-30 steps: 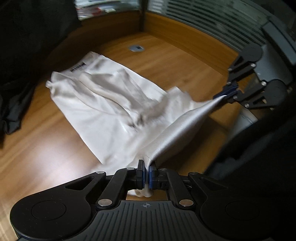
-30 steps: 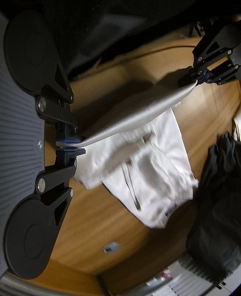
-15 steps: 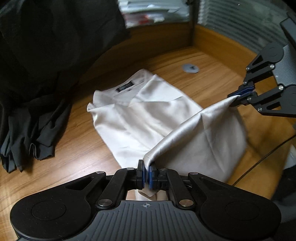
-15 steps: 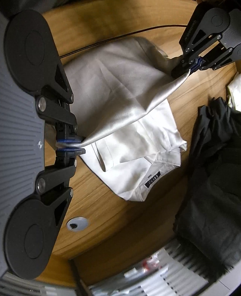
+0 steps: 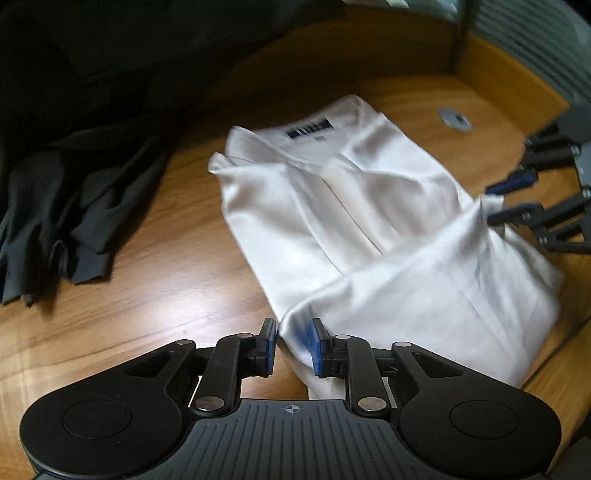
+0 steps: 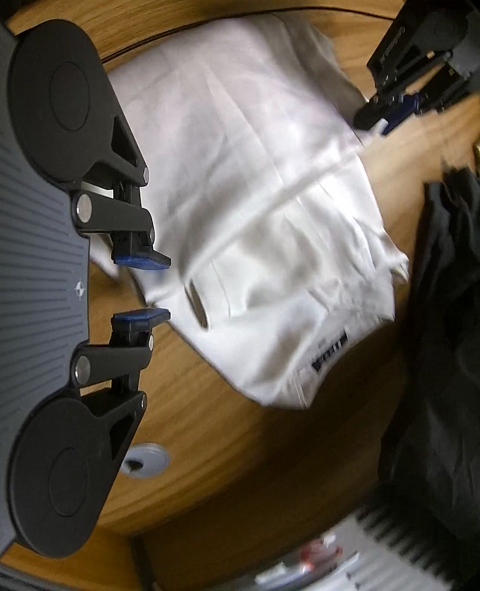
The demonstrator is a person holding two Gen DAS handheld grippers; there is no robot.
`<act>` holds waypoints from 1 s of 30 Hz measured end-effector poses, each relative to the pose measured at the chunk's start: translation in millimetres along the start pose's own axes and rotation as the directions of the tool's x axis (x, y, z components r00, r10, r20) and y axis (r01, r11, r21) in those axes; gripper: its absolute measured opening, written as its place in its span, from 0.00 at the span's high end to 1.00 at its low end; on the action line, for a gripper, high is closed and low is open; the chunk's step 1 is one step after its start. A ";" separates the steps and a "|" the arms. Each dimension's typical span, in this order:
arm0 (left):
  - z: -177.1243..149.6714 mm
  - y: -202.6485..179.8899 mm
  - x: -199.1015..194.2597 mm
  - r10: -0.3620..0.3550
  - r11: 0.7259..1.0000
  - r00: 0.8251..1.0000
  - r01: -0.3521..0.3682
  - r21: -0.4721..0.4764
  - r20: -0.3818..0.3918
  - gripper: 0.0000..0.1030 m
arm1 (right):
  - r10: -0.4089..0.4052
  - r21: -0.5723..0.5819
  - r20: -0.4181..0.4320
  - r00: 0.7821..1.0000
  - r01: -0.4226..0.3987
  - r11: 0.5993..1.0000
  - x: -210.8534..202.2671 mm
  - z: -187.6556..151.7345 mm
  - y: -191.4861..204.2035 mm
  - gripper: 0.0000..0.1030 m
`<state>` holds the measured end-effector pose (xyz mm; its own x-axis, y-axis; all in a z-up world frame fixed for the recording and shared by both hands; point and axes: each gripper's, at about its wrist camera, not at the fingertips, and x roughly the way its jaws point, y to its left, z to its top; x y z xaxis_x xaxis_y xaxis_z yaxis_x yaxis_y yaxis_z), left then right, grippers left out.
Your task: Fold clothes
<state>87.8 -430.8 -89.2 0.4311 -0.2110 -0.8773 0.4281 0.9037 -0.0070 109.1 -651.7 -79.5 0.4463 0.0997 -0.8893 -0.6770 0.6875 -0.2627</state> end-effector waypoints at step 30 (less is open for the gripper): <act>-104.0 -58.1 -16.1 -0.092 0.992 0.995 0.095 0.077 -0.049 0.63 | 0.209 0.204 0.051 0.977 -0.215 0.955 -27.2 -87.2 79.9 0.82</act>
<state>-26.6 -441.1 -124.6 0.3503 -0.2742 -0.8956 0.5272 0.8481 -0.0534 -8.1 -662.2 -109.0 0.3243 0.2781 -0.9042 -0.6235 0.7817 0.0168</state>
